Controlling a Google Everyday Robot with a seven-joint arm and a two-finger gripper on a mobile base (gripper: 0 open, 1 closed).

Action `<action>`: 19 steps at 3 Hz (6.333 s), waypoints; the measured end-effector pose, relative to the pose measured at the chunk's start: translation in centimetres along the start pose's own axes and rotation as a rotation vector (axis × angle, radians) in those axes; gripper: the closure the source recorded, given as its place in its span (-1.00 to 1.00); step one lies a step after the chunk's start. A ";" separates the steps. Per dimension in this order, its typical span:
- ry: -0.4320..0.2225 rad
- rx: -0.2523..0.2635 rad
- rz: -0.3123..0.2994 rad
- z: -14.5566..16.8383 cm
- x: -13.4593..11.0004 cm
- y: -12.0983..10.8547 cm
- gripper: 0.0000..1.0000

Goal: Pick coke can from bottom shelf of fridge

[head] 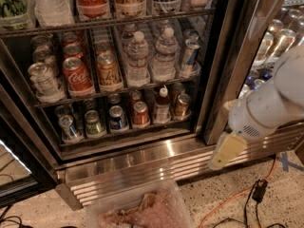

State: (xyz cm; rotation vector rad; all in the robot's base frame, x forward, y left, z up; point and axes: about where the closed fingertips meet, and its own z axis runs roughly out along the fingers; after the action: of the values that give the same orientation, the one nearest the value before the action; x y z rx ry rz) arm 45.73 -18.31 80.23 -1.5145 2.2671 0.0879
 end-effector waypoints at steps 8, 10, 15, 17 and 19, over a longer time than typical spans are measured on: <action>-0.251 0.208 0.319 18.8 1.7 -1.7 -1.00; -0.338 0.235 0.375 19.2 0.3 -2.5 -1.00; -0.821 0.235 0.431 25.0 -13.4 -2.8 -1.00; -0.854 0.215 0.485 29.1 -12.7 -1.4 -1.00; -0.909 0.310 0.481 31.0 -14.4 -0.8 -0.80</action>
Offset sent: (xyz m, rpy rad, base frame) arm 0.0099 0.0128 -0.0559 0.0310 0.0352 -0.0368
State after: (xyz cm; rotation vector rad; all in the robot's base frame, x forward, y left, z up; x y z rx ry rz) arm 60.42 2.46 57.34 -0.5480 1.7117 0.4388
